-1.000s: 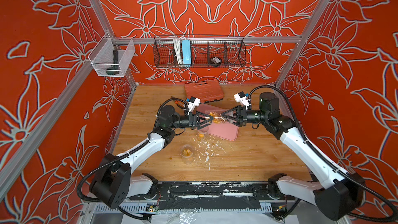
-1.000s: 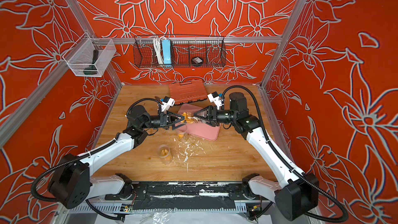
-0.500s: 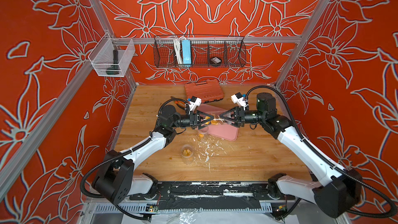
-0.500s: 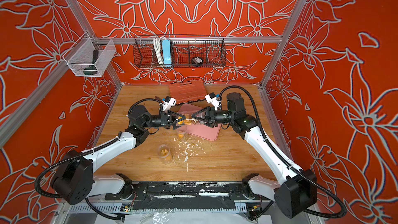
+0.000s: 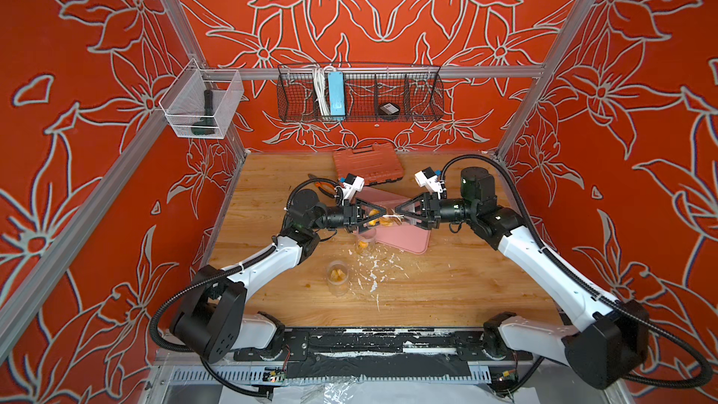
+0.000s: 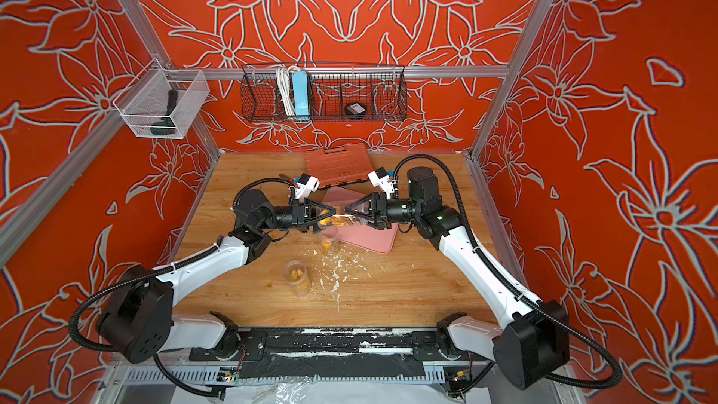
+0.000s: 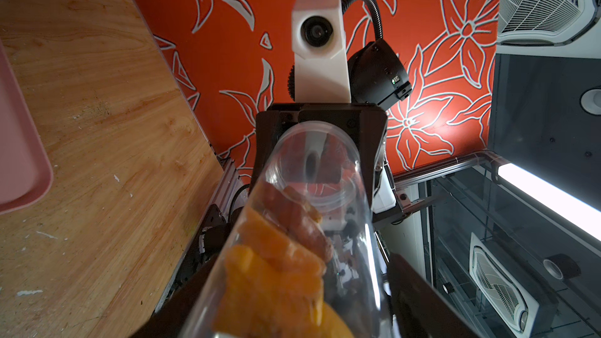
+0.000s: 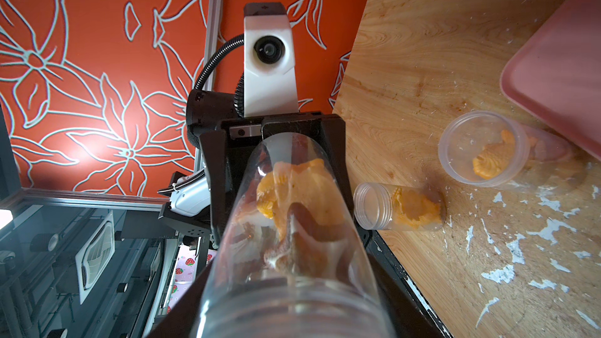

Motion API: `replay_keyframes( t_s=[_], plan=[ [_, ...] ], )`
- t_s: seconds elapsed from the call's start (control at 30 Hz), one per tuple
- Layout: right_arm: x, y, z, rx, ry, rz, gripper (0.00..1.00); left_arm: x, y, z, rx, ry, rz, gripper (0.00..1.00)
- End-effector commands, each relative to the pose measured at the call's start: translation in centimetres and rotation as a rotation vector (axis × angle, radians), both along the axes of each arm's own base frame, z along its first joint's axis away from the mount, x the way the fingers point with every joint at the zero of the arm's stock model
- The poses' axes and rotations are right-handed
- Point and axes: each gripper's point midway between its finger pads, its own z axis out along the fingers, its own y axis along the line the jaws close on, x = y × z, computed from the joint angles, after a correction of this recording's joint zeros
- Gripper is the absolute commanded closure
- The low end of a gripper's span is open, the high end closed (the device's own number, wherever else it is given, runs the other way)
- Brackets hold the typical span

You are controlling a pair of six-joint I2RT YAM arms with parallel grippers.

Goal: Pour the cookies out of the jar
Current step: Pick up the jar from the center of the board.

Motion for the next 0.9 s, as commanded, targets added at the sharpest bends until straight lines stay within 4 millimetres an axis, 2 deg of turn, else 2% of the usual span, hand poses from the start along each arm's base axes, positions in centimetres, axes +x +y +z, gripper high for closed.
replay_keyframes(
  t_s=[0.0,0.67,0.87],
  plan=[
    [-0.22,0.22,-0.22,0.009,-0.007,0.02,0.42,-0.79,-0.06,1.86,-0.039,-0.066,-0.04,0.23],
    [0.15,0.25,-0.9,-0.007,0.0,0.009,0.39,-0.28,-0.13,1.29,-0.043,-0.051,-0.04,0.39],
    [0.21,0.22,-1.0,-0.012,0.002,0.004,0.34,-0.19,0.09,1.24,-0.041,-0.045,-0.036,0.39]
  ],
)
